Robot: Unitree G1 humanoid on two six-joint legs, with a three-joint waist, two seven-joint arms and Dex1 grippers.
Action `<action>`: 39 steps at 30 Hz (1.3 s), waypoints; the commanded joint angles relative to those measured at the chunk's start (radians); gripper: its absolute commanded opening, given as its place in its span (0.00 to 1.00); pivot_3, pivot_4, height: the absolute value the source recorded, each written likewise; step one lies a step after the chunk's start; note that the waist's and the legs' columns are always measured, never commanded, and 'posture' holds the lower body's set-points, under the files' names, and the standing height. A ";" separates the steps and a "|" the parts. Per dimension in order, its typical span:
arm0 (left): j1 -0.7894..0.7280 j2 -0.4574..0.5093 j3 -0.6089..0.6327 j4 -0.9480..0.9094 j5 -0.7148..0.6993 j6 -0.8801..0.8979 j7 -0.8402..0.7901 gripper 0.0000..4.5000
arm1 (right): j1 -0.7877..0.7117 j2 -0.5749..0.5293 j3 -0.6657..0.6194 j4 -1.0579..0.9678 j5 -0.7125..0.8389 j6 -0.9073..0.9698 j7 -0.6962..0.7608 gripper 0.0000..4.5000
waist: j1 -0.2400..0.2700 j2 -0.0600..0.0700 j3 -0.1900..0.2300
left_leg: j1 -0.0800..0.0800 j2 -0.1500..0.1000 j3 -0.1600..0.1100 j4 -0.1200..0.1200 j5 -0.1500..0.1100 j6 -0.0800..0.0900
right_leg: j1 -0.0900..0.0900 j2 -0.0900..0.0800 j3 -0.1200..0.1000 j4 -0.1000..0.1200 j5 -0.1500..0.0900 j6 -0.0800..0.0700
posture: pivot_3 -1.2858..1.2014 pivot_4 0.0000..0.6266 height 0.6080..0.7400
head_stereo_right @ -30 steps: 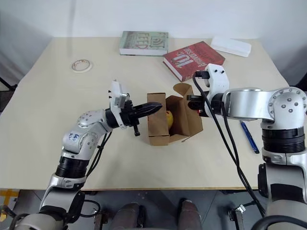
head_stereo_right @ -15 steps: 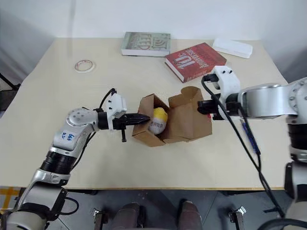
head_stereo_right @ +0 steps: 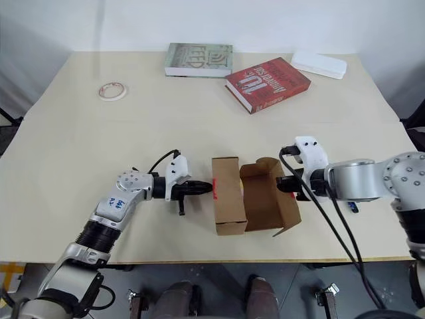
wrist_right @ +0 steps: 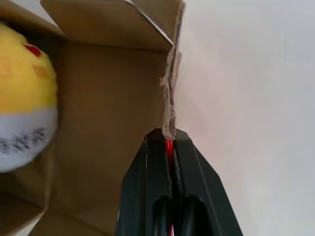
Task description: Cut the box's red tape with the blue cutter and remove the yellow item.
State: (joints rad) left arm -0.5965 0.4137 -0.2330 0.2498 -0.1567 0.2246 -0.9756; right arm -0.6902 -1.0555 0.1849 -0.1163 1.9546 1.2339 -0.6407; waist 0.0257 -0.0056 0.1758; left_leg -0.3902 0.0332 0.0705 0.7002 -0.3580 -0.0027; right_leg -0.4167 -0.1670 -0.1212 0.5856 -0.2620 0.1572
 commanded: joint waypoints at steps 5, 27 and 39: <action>-0.068 0.020 0.111 -0.048 -0.102 0.071 -0.039 0.00 | -0.059 -0.032 -0.024 -0.020 0.018 -0.010 -0.003 0.00 | 0.001 0.000 0.000 | 0.000 0.000 0.000 0.000 0.000 0.000 | 0.000 0.000 0.000 0.000 0.000 0.000 | 0.52 0.24 1.00; -0.217 -0.004 -0.024 -0.118 -0.142 0.110 -0.163 0.00 | -0.150 -0.043 0.006 0.012 0.018 0.017 -0.003 0.00 | 0.002 0.000 0.001 | -0.001 0.000 0.000 0.000 0.000 0.000 | 0.000 0.000 -0.001 -0.001 0.000 0.000 | 0.52 0.24 1.00; -0.145 0.154 -0.096 -0.082 -0.021 0.013 -0.302 0.00 | -0.155 -0.090 -0.016 0.013 0.018 0.047 0.037 0.00 | 0.001 0.000 0.001 | 0.000 0.000 0.000 0.000 0.000 0.000 | 0.000 0.000 0.000 0.001 0.000 0.000 | 0.52 0.24 1.00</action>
State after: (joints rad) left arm -0.7775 0.5483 -0.2905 0.1667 -0.2310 0.2297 -1.2576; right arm -0.8199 -1.1104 0.1979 -0.0805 1.9591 1.2705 -0.6183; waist 0.0270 -0.0053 0.1763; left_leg -0.3899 0.0333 0.0701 0.7002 -0.3581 -0.0027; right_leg -0.4165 -0.1670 -0.1216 0.5861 -0.2620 0.1572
